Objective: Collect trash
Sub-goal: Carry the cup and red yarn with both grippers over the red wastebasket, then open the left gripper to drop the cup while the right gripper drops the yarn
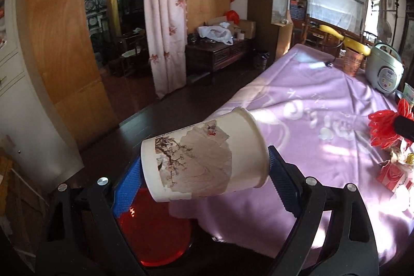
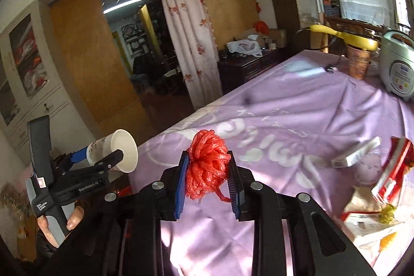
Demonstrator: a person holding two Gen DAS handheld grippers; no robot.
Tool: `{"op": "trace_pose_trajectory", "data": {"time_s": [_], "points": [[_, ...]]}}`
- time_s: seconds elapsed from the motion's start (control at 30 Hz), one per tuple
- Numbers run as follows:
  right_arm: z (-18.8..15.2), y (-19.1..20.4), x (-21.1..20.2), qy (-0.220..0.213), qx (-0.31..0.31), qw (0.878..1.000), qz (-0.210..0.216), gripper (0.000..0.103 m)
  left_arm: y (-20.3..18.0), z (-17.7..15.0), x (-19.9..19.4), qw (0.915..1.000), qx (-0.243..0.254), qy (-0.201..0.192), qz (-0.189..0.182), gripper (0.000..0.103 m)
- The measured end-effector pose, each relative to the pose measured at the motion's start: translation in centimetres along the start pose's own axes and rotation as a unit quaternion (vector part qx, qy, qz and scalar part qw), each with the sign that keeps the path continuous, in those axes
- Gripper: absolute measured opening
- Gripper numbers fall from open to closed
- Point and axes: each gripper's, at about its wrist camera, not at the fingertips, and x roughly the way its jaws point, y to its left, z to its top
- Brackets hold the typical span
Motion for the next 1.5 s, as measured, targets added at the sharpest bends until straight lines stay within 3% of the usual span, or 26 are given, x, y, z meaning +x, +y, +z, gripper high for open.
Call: {"op": "trace_pose_trajectory", "data": {"time_s": [0.27, 0.5, 0.83, 1.0, 1.17, 1.2, 1.27, 1.5], "points": [[-0.7, 11.1, 6.8, 0.07, -0.075, 0.992, 0.08, 0.028, 9.2, -5.3, 1.6, 0.9928, -0.06, 0.067, 0.079, 0.087], [-3.5, 16.2, 13.7, 0.153, -0.101, 0.978, 0.103, 0.028, 14.9, -10.3, 5.3, 0.9801, -0.104, 0.151, 0.077, 0.087], [-7.3, 20.5, 21.8, 0.239, -0.133, 0.956, 0.103, 0.028, 18.1, -14.7, 9.7, 0.9632, -0.141, 0.218, 0.067, 0.087], [-9.3, 21.3, 24.7, 0.27, -0.137, 0.948, 0.1, 0.028, 18.7, -15.7, 10.8, 0.9565, -0.16, 0.233, 0.072, 0.088], [-11.2, 21.7, 27.3, 0.293, -0.149, 0.94, 0.095, 0.031, 19.1, -16.1, 11.1, 0.9534, -0.161, 0.235, 0.101, 0.089], [-11.5, 21.9, 27.8, 0.297, -0.151, 0.938, 0.093, 0.04, 19.2, -16.1, 11.0, 0.9533, -0.159, 0.234, 0.107, 0.089], [-12.0, 22.0, 28.5, 0.3, -0.153, 0.937, 0.088, 0.047, 19.5, -16.2, 11.0, 0.9531, -0.154, 0.231, 0.121, 0.089], [-11.7, 22.1, 27.3, 0.279, -0.17, 0.941, 0.086, 0.047, 19.2, -15.6, 10.7, 0.9548, -0.133, 0.223, 0.145, 0.089]]}}
